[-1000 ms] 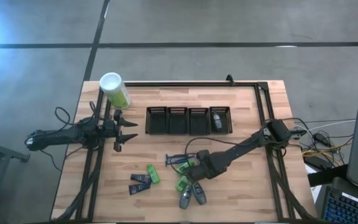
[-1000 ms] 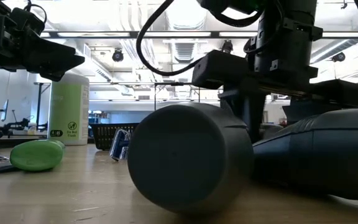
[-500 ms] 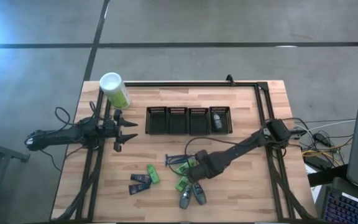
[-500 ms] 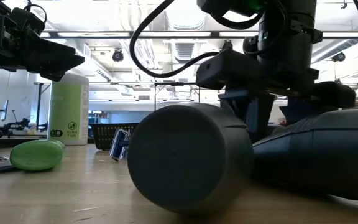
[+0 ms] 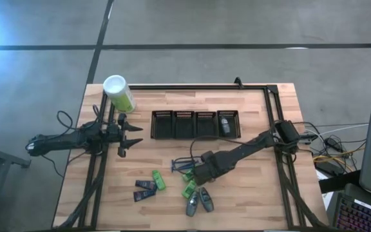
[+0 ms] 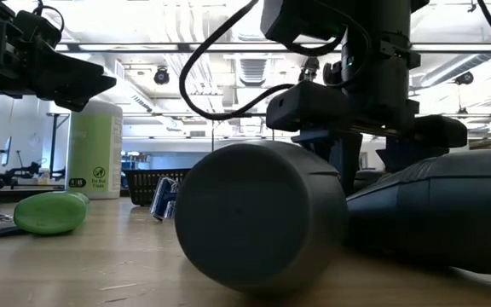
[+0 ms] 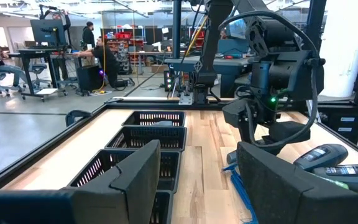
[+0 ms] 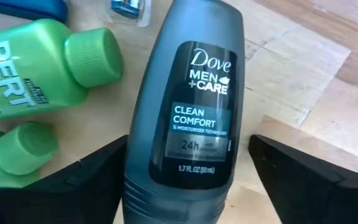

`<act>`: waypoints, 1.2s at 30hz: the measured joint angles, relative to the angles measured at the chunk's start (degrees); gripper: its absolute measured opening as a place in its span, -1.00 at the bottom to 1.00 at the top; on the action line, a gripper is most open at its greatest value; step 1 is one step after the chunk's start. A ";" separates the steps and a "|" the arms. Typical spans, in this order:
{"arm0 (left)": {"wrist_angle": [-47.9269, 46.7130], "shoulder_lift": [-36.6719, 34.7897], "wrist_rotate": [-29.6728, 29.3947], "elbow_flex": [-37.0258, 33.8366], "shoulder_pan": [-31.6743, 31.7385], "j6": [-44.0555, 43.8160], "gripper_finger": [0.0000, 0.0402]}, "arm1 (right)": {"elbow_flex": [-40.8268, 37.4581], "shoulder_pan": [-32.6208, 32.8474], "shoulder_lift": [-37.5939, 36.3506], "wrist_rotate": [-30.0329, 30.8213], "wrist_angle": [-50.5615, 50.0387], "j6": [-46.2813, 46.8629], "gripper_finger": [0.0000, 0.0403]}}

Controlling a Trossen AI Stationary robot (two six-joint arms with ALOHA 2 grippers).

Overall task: Pick & Place Travel size toiletries
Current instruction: Put the gray deodorant into the right black bin

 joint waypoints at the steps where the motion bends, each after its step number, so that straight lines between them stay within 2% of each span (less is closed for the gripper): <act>1: 0.00 0.00 0.00 0.00 0.02 0.00 0.09 | -0.02 0.00 0.00 0.04 -0.07 0.01 0.55; 11: 0.00 0.00 0.00 0.00 0.01 0.00 0.09 | -0.15 0.00 0.00 -1.25 -0.93 -1.21 0.01; 36: 0.00 0.02 0.00 0.00 0.02 0.00 0.09 | -0.20 0.57 -1.03 -1.23 0.29 -5.51 0.00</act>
